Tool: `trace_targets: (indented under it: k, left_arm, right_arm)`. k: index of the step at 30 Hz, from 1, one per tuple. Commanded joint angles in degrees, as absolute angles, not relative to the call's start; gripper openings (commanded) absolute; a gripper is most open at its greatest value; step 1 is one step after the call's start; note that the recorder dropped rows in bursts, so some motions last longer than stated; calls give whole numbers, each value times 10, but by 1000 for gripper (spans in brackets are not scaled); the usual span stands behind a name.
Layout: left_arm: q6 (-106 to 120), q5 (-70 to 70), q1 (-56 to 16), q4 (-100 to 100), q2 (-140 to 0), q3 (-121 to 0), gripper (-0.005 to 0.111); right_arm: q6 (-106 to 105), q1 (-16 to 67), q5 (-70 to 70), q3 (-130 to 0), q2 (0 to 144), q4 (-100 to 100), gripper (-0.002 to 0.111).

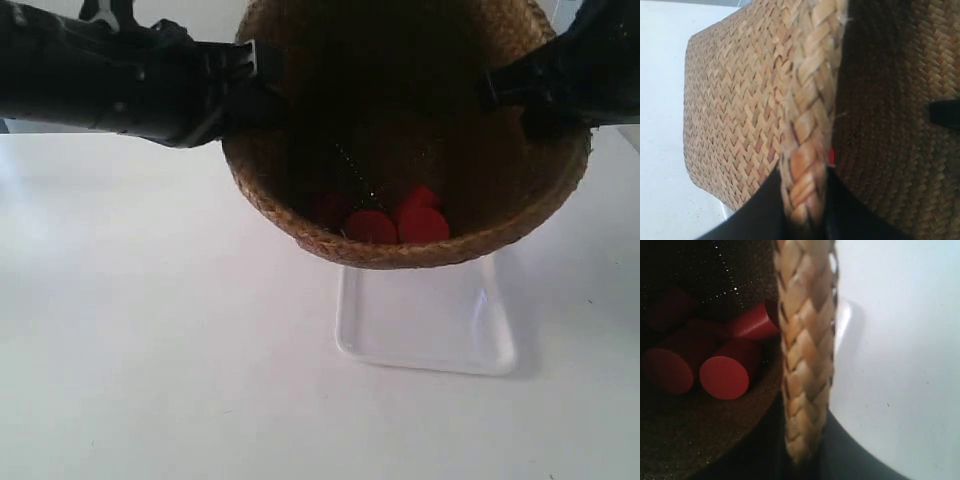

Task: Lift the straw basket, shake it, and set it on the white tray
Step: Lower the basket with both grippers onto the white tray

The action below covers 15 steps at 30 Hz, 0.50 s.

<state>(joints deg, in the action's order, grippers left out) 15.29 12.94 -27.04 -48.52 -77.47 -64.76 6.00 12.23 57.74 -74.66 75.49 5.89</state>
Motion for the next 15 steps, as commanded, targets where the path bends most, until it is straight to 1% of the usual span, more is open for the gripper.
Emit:
trace_targets:
  k: [1,7,15]
  left_arm:
    - [149,136,-287,-511,-792,-680,0]
    - [149,116,-303,-553,-830,-681,0]
    - [138,92,-314,-566,-873,-681,0]
  right_arm:
    - [11,101,601,-749,768,71,0]
    - [-12,73,614,-772,771,75,0]
    - [-40,40,669,-795,835,75,0]
